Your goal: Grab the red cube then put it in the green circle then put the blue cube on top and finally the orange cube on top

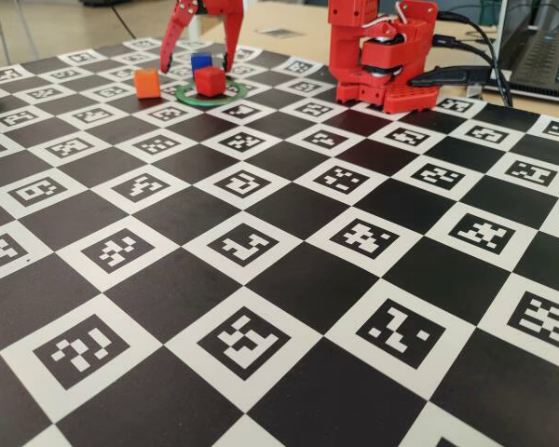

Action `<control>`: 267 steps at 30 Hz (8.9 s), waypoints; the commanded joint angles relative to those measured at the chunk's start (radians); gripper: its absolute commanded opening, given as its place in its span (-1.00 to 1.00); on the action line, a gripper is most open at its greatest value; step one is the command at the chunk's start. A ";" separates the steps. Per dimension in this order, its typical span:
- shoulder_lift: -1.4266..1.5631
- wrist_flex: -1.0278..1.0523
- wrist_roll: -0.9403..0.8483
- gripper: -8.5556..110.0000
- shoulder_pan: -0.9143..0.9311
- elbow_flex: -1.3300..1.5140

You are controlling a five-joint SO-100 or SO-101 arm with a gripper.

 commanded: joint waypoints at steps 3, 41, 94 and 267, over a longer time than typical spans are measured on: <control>0.058 -0.026 0.017 -0.02 -0.015 -0.018; 0.028 -0.055 0.055 -0.72 -0.029 -0.057; 0.256 0.442 -0.049 -0.79 -0.095 -0.422; 0.422 0.031 -0.305 -0.81 -0.322 0.282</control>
